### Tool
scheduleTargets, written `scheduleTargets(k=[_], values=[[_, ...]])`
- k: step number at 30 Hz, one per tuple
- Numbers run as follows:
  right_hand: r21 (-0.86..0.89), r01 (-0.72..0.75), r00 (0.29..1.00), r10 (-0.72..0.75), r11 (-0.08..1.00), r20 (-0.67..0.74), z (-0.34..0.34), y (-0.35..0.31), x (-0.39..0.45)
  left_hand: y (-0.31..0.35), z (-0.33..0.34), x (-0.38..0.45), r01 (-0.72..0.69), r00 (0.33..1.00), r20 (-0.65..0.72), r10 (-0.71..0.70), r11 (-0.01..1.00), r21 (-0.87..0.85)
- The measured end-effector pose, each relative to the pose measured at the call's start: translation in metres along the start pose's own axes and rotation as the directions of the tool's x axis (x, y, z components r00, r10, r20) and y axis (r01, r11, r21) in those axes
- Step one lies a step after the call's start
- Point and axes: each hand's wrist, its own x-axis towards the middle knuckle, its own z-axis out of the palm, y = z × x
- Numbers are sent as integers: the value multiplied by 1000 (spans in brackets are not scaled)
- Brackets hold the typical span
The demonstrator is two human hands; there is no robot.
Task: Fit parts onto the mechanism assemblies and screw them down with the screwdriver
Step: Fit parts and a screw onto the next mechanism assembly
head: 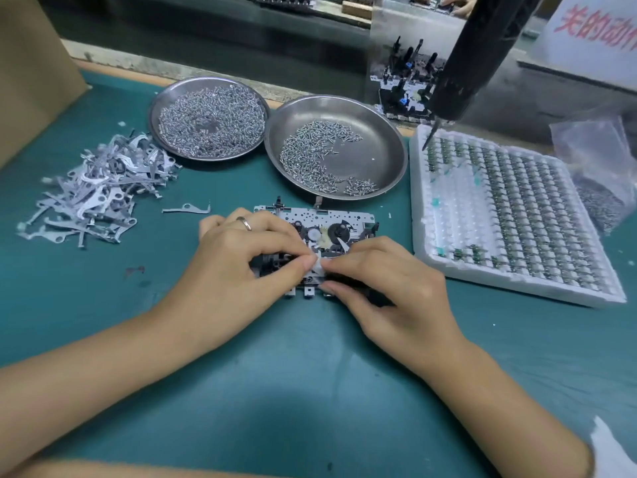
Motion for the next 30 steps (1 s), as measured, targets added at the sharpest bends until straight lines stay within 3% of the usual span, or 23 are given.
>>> scheduleTargets(k=[12, 22, 30], values=[[65, -89, 996, 90, 994, -8, 1, -4, 0, 3, -1, -2, 13, 999, -32, -13, 1000, 11], [291, -351, 920, 385, 890, -69, -5, -6, 5, 3, -5, 4, 67, 998, 29, -64, 992, -104], [274, -312, 937, 342, 910, -69, -4, -7, 6, 3, -6, 4, 58, 997, 53, -51, 990, -128]])
